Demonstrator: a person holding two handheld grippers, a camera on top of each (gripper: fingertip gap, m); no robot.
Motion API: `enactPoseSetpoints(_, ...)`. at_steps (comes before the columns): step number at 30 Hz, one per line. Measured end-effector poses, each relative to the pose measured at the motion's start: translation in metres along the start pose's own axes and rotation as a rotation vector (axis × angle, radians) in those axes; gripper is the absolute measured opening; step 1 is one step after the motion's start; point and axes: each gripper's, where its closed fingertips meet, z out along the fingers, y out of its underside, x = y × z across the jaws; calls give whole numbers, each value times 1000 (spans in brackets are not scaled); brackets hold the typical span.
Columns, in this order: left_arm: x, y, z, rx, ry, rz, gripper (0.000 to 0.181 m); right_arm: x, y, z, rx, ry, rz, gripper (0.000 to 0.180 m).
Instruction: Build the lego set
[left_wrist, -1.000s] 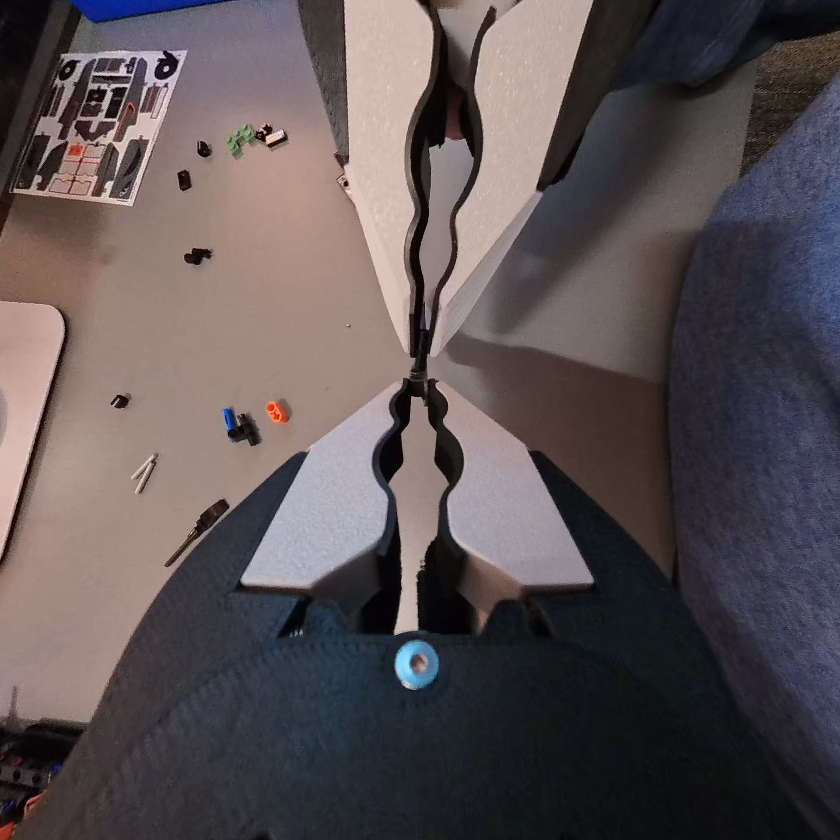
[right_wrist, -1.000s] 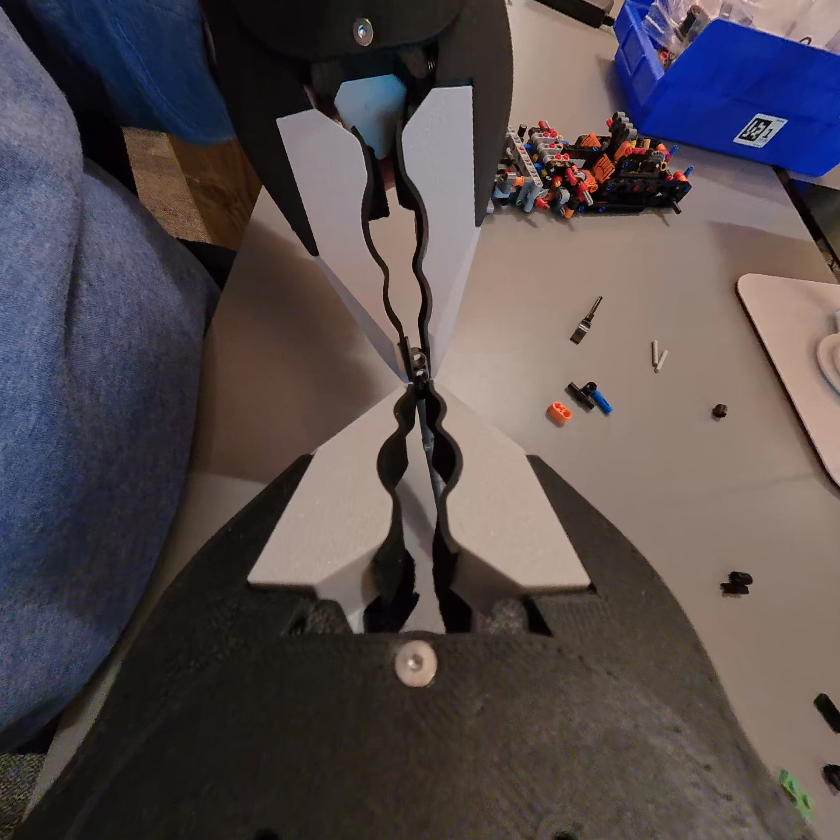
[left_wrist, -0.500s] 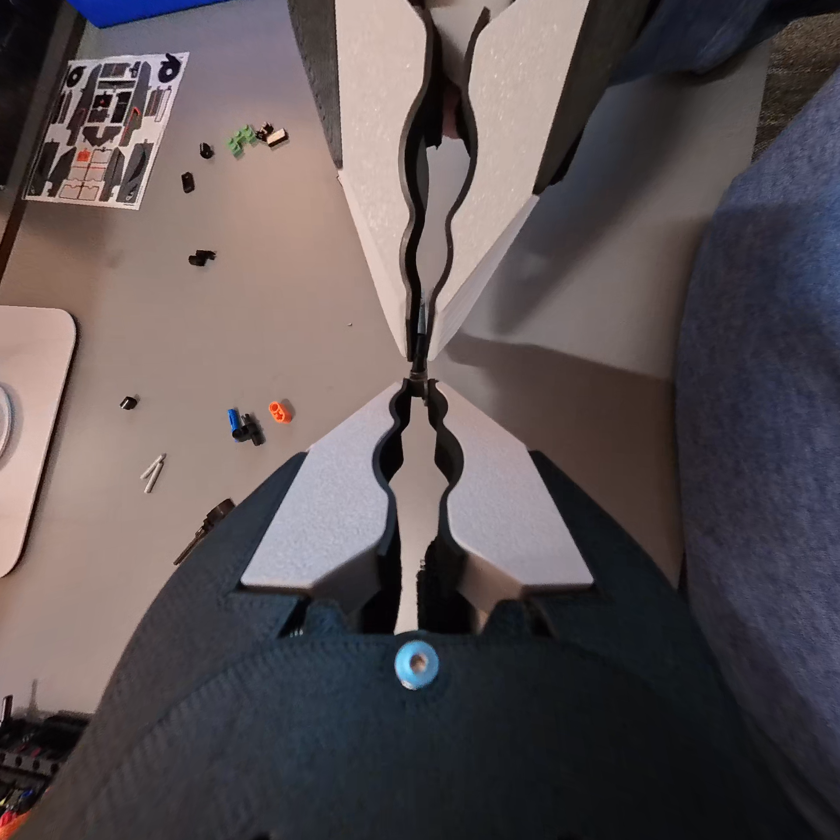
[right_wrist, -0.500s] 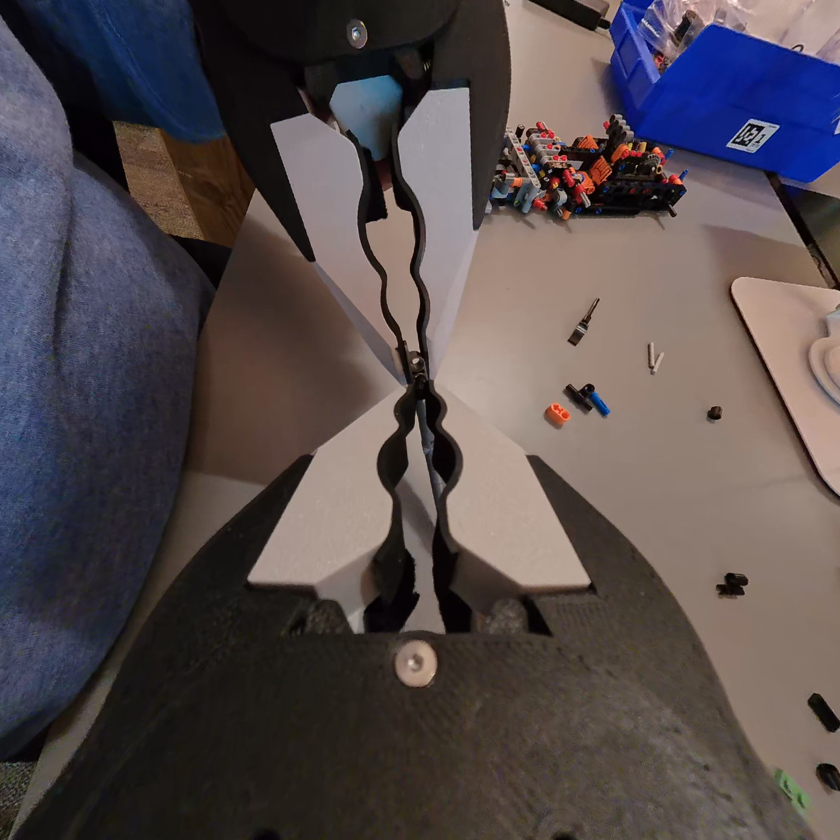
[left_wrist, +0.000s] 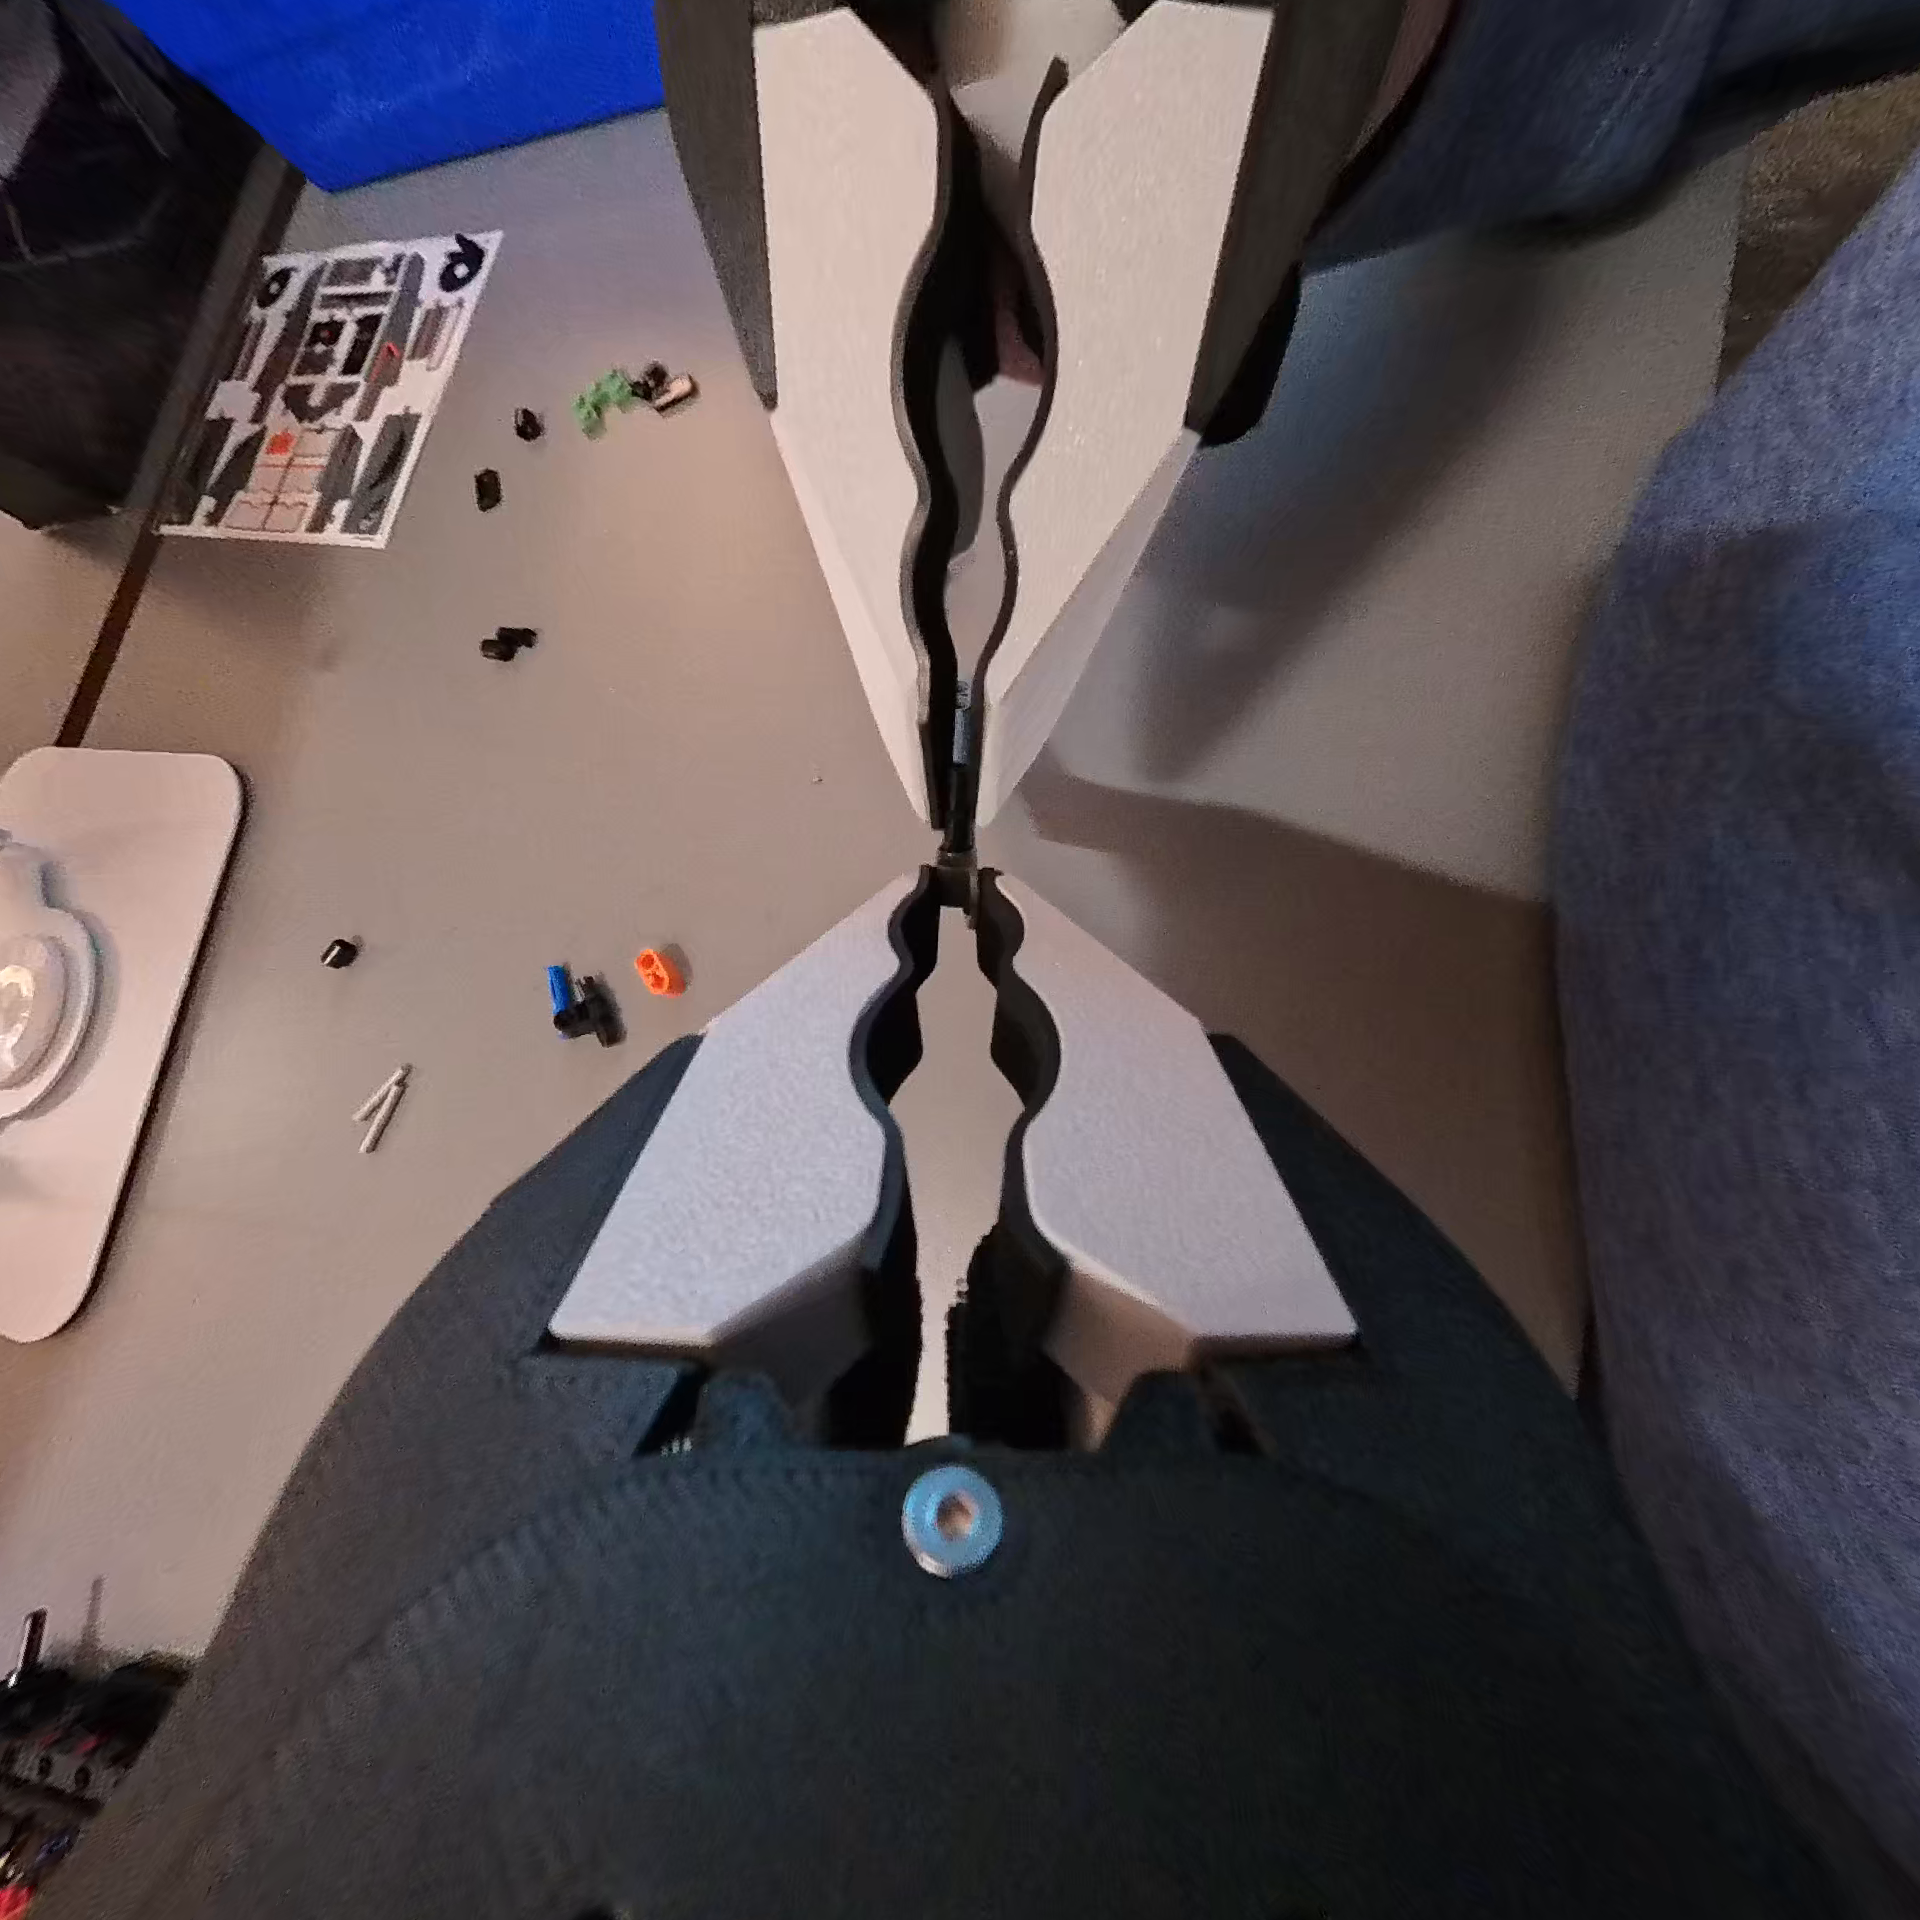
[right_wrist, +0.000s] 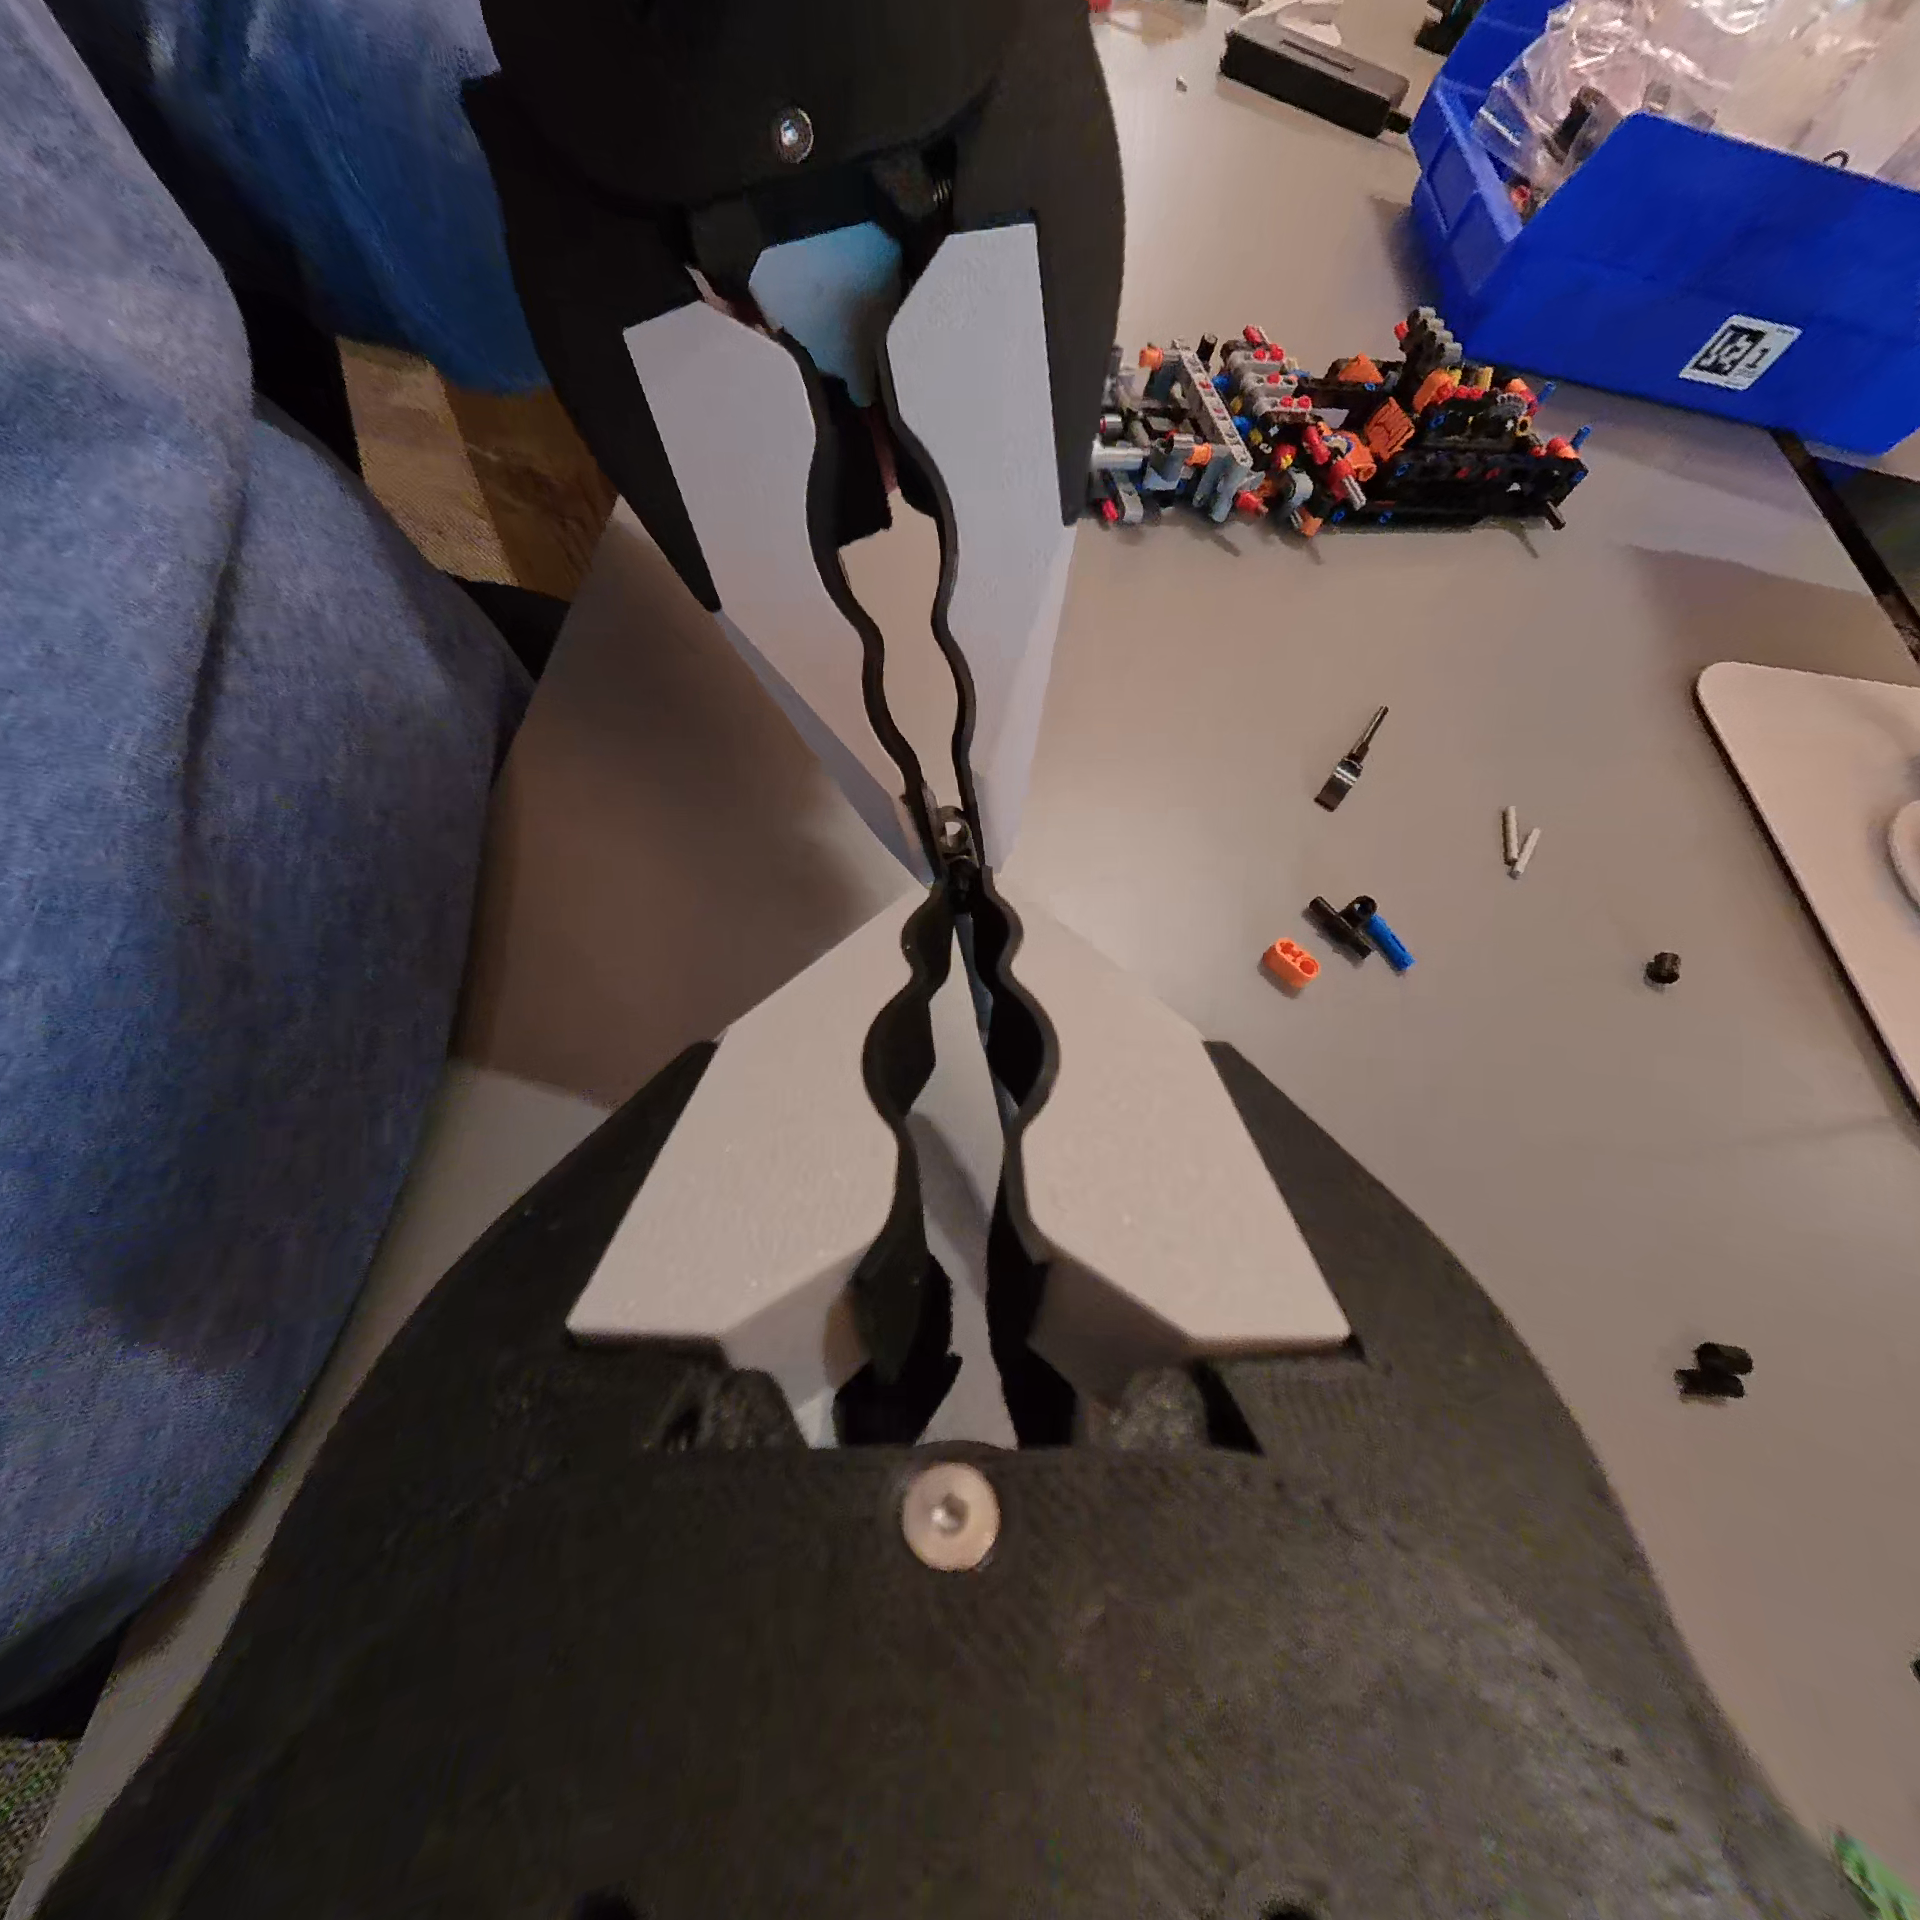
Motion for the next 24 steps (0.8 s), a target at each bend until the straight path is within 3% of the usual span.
enactPoseSetpoints(1, -1, -1, -1, 14, -2, -4, 5, 1, -1, -1, 14, -4, 5, 1)
enactPoseSetpoints(11, 0, -10, -8, 108, 0, -21, 4, -1, -9, -6, 90, -47, 25, 1)
enactPoseSetpoints(24, 1, -5, -4, 2, -27, 53, 4, -2, -4, 0, -15, -14, -56, 0)
